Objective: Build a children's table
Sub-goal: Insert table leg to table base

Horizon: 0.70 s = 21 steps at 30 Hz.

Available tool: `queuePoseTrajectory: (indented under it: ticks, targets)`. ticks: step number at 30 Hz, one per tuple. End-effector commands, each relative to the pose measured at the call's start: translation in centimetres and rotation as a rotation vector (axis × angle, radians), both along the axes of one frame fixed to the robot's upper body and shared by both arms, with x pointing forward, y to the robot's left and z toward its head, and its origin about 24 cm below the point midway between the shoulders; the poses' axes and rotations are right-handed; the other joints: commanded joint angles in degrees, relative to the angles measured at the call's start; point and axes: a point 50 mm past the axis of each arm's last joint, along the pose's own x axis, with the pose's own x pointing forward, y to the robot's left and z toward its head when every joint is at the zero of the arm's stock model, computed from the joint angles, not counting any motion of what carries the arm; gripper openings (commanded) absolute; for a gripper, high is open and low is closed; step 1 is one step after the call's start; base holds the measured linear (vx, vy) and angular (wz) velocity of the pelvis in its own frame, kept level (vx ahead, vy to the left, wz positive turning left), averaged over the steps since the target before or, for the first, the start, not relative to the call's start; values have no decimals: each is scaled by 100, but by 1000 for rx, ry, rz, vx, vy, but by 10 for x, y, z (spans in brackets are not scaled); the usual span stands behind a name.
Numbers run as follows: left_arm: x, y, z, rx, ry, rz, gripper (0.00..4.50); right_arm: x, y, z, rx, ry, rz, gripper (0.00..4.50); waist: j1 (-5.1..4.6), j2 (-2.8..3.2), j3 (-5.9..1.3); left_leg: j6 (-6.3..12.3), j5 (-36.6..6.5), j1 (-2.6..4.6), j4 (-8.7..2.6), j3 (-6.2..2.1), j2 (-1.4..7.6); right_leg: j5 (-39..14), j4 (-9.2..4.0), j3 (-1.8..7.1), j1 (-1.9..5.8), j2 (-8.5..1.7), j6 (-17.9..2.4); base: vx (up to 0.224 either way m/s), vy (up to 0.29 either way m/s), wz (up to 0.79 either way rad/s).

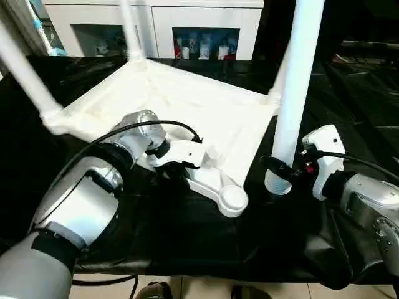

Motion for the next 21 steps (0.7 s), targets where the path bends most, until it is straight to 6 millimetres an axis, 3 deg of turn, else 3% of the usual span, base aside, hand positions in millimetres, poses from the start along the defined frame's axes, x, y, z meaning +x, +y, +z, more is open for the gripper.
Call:
queuePoseTrajectory:
  ticks: [1, 4, 6, 9, 11, 12, 16, 18, 21]
  targets:
    - [1, 12, -15, -82, 14, 201, 1, 3, 0, 6, -11, -37, -2, 186, 57, -95, -443, 284, -1458, 168, -384, -110, 205, -1106, -376, 177, 330, -308, -1749, 0, 0, 0]
    - [2, 15, -19, -117, -24, 277, 0, 3, 0, 5, -11, -38, -2, 186, 35, -89, -426, 244, -1565, 152, -397, -125, 201, -1385, -394, 166, 332, -309, -1642, 0, 0, 0]
    - [-2, 22, -29, -115, -21, 334, 0, 3, 1, 4, -9, -38, -2, 186, -11, -106, -397, 193, -1667, 114, -424, -150, 184, -1869, -435, 148, 343, -307, -1429, 0, 0, 0]
    - [-7, 27, -38, -147, -64, 411, 0, 4, 2, 4, -6, -35, -3, 186, -51, -147, -359, 74, -1965, 132, -456, -175, 167, -2687, -520, 135, 303, -293, -1072, 0, 0, 0]
    - [-9, 24, -38, -199, -98, 426, 0, 5, 2, 4, -6, -33, -4, 186, -70, -163, -349, 51, -1996, 118, -469, -197, 164, -2954, -540, 128, 303, -296, -949, 0, 0, 0]
    - [-11, 23, -38, -228, -110, 435, 0, 5, 2, 3, -6, -33, -4, 186, -68, -135, -350, 40, -2046, 149, -461, -200, 159, -3186, -573, 125, 268, -299, -867, 0, 0, 0]
    - [-21, 16, -40, -314, -124, 389, 0, 6, 3, 3, -5, -31, -2, 186, -80, -142, -345, 44, -2158, 192, -471, -194, 162, -3193, -611, 138, 194, -270, -781, 0, 0, 0]
    - [-25, 14, -40, -338, -126, 375, 0, 7, 3, 3, -3, -32, -2, 186, -82, -132, -364, 56, -2147, 224, -485, -181, 189, -2837, -598, 150, 174, -259, -900, 0, 0, 0]
    - [-29, 11, -39, -378, -145, 338, 0, 7, 4, 3, -3, -32, 1, 186, -74, -122, -372, 105, -2006, 217, -509, -160, 200, -2351, -561, 160, 185, -235, -1011, 0, 0, 0]
